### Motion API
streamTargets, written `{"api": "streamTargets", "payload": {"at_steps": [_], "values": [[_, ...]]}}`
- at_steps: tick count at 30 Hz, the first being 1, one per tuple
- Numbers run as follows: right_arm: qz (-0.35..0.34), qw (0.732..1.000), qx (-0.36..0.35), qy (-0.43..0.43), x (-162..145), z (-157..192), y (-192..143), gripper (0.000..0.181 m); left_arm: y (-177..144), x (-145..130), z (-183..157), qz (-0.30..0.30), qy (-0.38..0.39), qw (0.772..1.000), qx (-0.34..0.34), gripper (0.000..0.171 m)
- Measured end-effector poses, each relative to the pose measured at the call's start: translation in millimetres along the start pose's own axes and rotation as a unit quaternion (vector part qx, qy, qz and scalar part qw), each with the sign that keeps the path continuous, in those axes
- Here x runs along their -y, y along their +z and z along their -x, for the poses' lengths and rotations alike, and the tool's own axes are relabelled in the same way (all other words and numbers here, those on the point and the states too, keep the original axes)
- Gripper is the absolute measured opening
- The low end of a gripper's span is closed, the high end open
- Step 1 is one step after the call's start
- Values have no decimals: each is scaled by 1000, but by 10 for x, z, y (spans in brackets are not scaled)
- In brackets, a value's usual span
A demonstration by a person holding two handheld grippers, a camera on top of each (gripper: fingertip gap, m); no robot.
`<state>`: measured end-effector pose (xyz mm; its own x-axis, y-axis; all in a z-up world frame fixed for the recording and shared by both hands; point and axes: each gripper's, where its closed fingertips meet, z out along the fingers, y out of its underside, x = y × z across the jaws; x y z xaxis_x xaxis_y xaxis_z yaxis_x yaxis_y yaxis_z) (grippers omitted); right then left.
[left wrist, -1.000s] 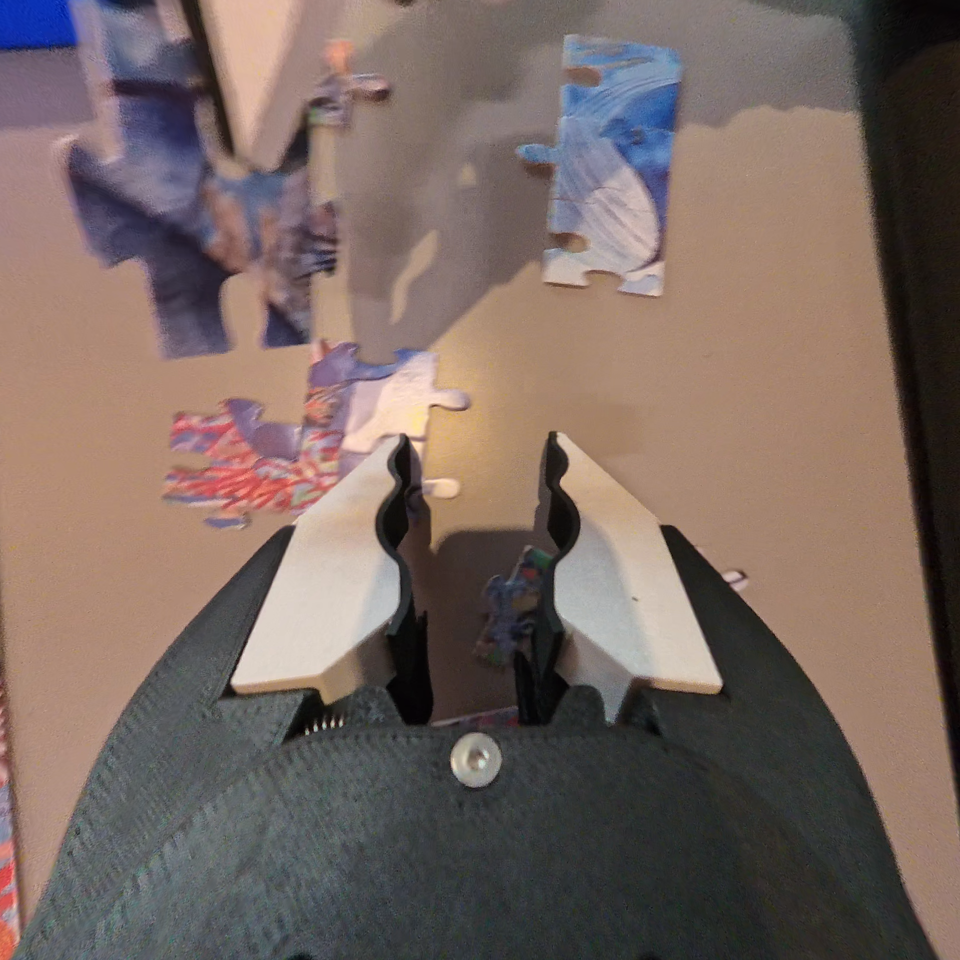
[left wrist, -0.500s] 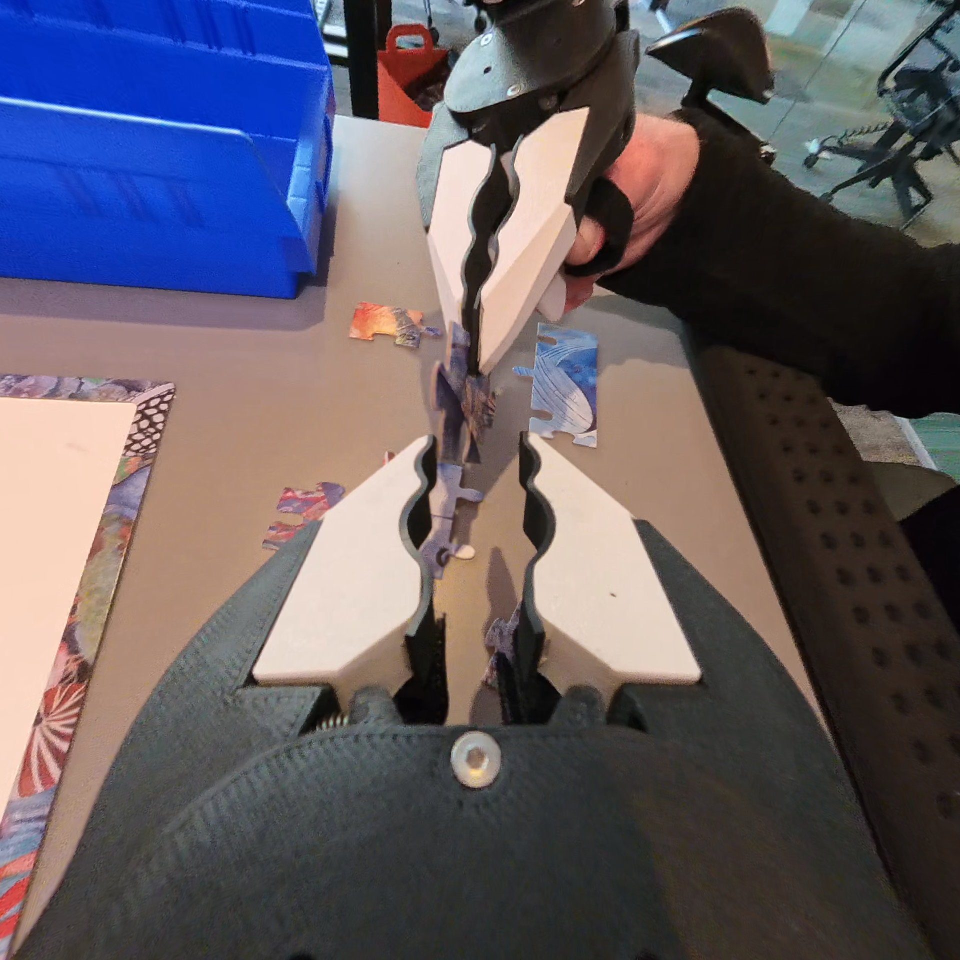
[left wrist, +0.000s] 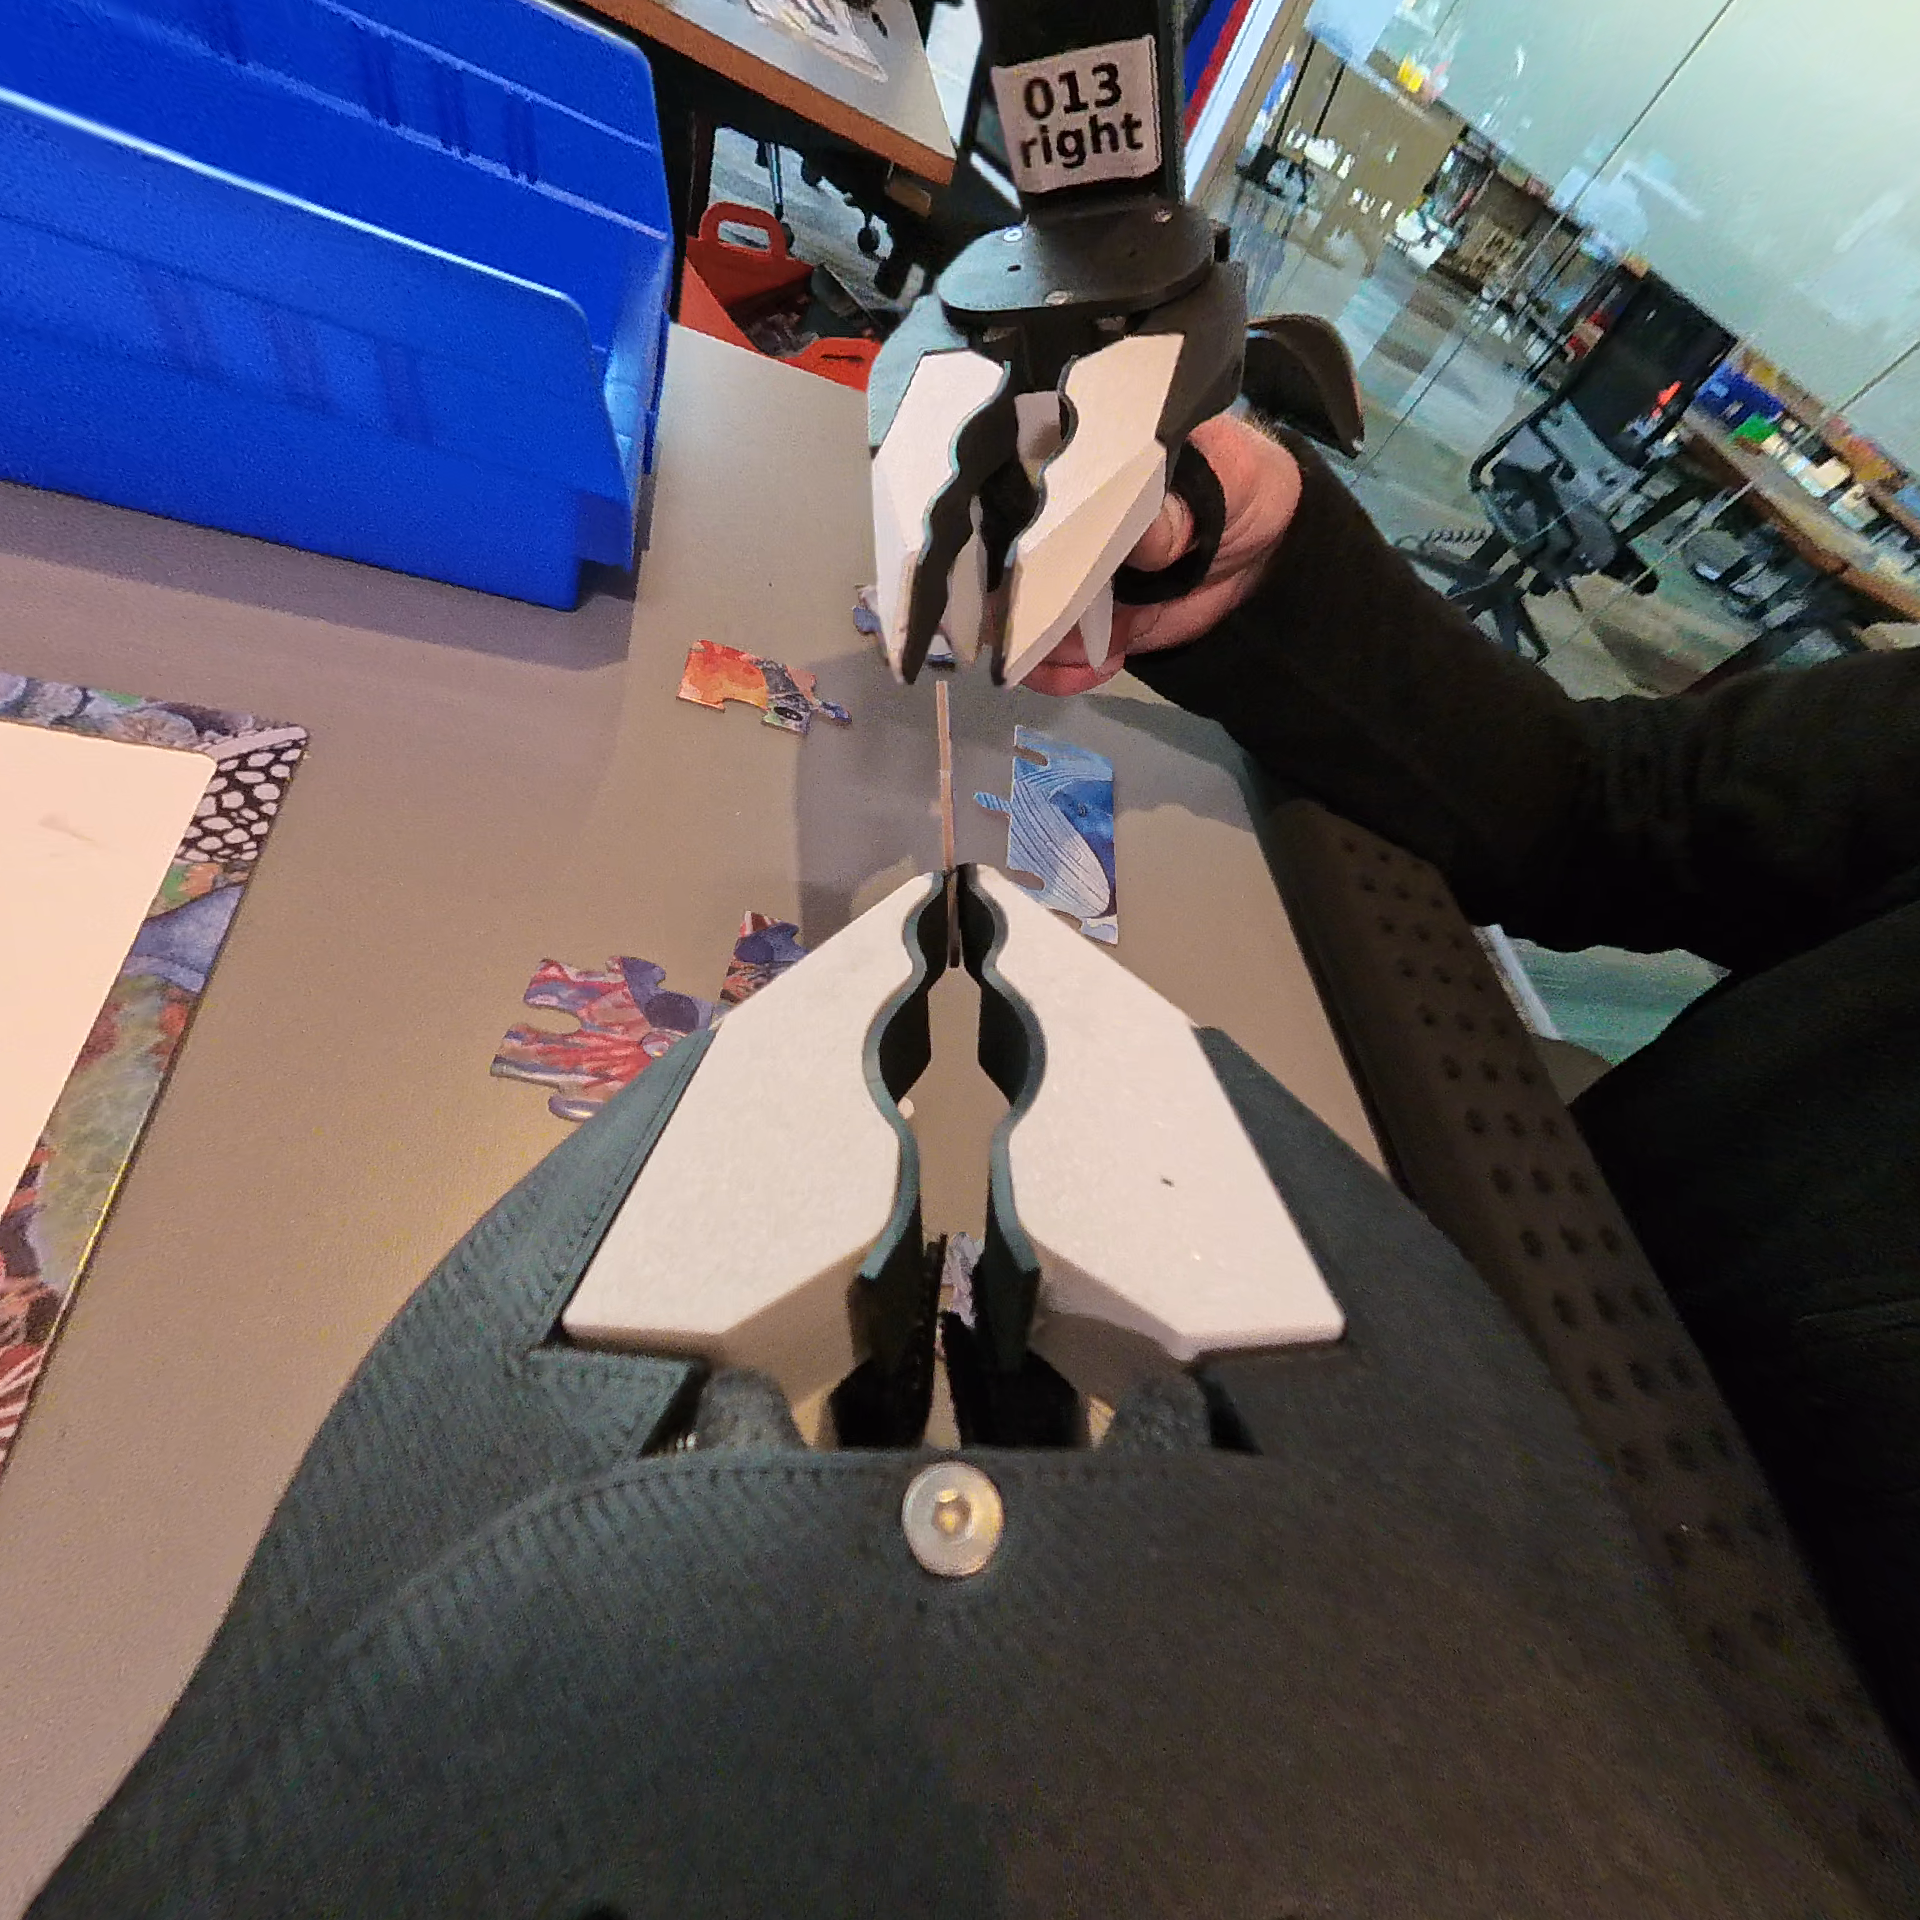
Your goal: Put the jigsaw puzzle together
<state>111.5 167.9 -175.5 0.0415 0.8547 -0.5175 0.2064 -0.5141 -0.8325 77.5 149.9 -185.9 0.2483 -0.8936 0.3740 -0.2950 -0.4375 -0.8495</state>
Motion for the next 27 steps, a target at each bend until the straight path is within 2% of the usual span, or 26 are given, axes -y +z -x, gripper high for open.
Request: {"api": "streamTargets", "payload": {"at_steps": [8, 15, 24, 27], "values": [[15, 1000, -18, -7, -47, -48, 22, 16, -51, -100, 93, 21, -30, 999, -3, 0], [61, 998, -4, -13, -221, 1, 164, 19, 42, -71, 13, -1, -33, 999, -26, 0], [38, 998, 18, -44, -131, 141, 218, 0, 121, 4, -97, -31, -39, 997, -53, 1], [49, 997, 14, -51, -158, 151, 205, 0, 135, -47, -81, -12, -37, 998, -47, 5]]}}
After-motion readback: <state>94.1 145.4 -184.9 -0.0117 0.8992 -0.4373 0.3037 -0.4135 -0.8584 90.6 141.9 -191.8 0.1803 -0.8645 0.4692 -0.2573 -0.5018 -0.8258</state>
